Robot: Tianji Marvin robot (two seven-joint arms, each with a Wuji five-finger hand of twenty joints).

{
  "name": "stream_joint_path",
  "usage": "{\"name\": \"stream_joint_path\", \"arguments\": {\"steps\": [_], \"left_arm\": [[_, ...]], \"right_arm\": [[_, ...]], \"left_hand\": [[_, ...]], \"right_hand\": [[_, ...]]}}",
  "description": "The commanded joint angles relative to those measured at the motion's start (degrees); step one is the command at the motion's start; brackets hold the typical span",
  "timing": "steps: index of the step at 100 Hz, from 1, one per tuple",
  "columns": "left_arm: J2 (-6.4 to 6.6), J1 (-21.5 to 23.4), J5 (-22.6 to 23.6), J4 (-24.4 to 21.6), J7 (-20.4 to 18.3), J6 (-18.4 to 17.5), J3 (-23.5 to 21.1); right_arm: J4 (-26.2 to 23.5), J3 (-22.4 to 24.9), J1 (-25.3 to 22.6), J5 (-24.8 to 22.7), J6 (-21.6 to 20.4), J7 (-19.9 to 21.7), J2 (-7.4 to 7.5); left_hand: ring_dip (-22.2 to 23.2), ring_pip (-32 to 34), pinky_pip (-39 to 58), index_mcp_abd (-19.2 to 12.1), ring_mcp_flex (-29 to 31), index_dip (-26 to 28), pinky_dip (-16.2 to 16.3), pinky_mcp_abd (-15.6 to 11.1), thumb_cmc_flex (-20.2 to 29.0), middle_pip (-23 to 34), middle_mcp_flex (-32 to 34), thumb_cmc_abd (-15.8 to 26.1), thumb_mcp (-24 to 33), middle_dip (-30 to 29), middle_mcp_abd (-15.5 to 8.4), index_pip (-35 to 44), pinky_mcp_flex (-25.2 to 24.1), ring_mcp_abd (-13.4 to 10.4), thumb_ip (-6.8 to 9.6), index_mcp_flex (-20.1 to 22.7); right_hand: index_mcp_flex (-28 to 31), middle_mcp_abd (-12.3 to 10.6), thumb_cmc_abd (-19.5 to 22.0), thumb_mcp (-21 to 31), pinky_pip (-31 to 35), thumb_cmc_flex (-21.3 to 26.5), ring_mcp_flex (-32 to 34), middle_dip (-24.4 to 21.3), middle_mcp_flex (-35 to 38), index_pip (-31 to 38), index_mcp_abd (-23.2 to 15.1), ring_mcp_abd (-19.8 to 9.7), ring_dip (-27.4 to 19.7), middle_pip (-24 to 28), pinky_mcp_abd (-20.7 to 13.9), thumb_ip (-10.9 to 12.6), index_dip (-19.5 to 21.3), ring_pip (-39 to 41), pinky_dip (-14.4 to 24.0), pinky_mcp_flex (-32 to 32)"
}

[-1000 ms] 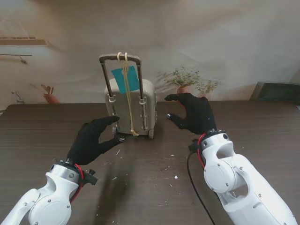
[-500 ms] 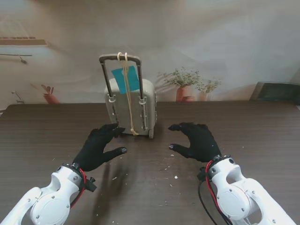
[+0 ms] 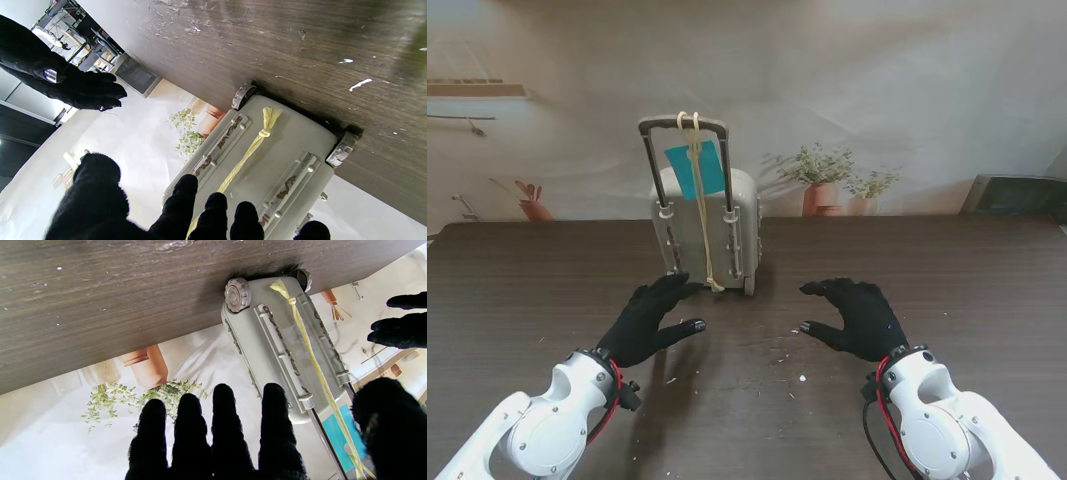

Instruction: Attach a luggage tag to a suitcase

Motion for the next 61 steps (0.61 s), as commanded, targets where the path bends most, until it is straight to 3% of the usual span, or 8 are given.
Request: {"name": "stream_joint_path", "arguments": {"steps": [1, 61], "left_arm": [[0.12, -0.1, 0.4, -0.2, -1.2, 0.3, 0.2], [0.27, -0.2, 0.5, -0.6, -1.9, 0.9, 0.7]], "right_arm": [[-0.2, -0.1, -0.3, -0.2, 0.0, 0.1, 0.16], [0.1, -0.3, 0.1, 0.9, -0.3, -0.6, -0.04]], "left_hand": [[-0.7, -0.3, -1.1, -6.2, -1.9, -1.3, -1.4, -2.1, -1.8, -0.5, -1.2, 2.3, -1.4, -1.4, -1.6, -0.3, -0.3, -1.6, 0.25, -0.9], [1.1, 0.2, -0.7, -5.9, -2.0, -1.3, -1.5, -1.7, -1.4, -0.4, -0.5, 2.2, -1.4, -1.3, -1.4, 0.1, -0.4, -1.3, 0.27, -0.5]], "right_hand": [[-1.7, -0.9, 0.9, -1.3, -1.3, -1.5, -1.3, -0.4, -1.8, 0.3, 0.7, -0.1, -1.0, -0.3, -1.8, 2.0, -1.3, -1.1, -0.8, -0.4], [-1.3, -0.8, 0.3, -0.3, -1.5, -1.1, -0.3, 0.1, -1.5, 1.0, 1.3, 0.5, -0.5, 0.8, -1.5, 2.0, -1.4, -0.7, -0.3, 0.1]]}}
